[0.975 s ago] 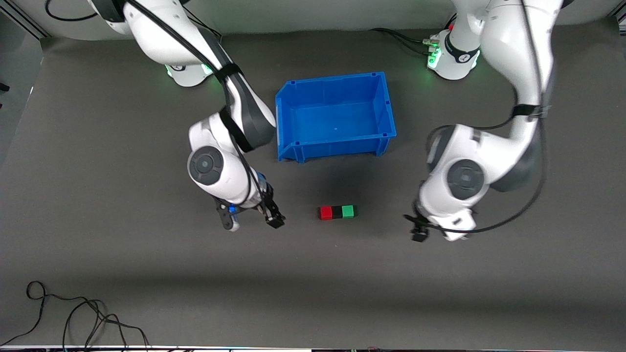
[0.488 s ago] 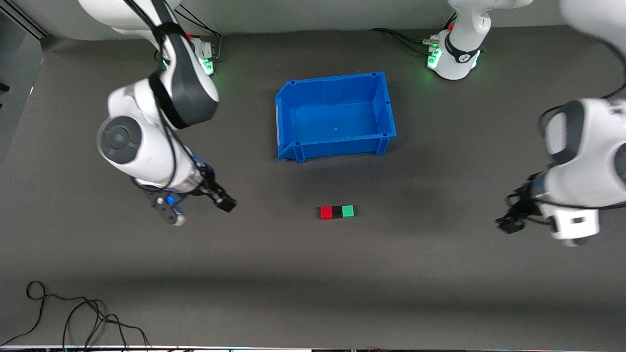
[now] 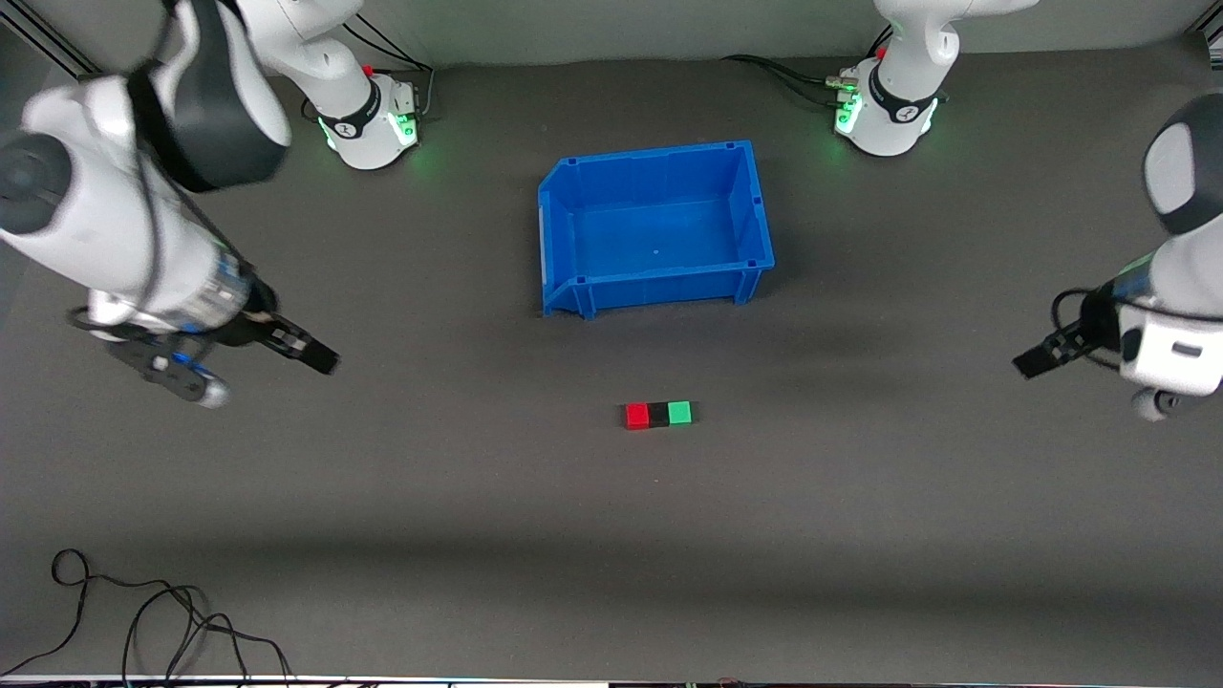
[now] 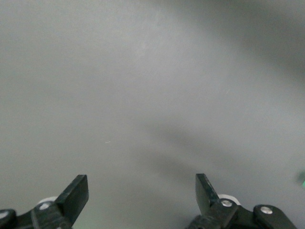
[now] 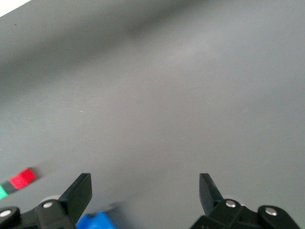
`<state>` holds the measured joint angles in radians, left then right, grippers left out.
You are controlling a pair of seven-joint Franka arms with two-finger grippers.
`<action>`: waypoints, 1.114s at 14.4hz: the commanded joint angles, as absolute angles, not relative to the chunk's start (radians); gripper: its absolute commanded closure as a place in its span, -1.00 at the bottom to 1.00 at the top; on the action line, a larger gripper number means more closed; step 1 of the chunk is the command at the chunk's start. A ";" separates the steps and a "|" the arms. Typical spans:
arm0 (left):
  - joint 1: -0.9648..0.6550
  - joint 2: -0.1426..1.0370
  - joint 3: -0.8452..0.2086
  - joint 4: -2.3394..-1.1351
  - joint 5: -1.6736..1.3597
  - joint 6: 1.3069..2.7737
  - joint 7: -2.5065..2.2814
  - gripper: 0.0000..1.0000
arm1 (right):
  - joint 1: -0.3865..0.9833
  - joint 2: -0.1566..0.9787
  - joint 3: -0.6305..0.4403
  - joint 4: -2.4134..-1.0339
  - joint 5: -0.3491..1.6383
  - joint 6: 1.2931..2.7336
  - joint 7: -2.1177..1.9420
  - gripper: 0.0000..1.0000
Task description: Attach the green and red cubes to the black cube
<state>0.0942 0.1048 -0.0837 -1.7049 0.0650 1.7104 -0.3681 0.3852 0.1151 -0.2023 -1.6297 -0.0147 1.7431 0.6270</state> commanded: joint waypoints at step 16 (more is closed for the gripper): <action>0.118 0.101 -0.140 -1.436 0.044 1.612 0.115 -1.00 | 0.002 0.006 -0.025 -1.608 -0.063 1.690 -0.017 -1.00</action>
<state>0.1222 0.1288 -0.1478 -1.4521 0.0528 1.6397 0.0820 0.0351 -0.0020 -0.0621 -1.6296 -0.0644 1.7095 0.0040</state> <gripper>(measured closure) 0.000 0.000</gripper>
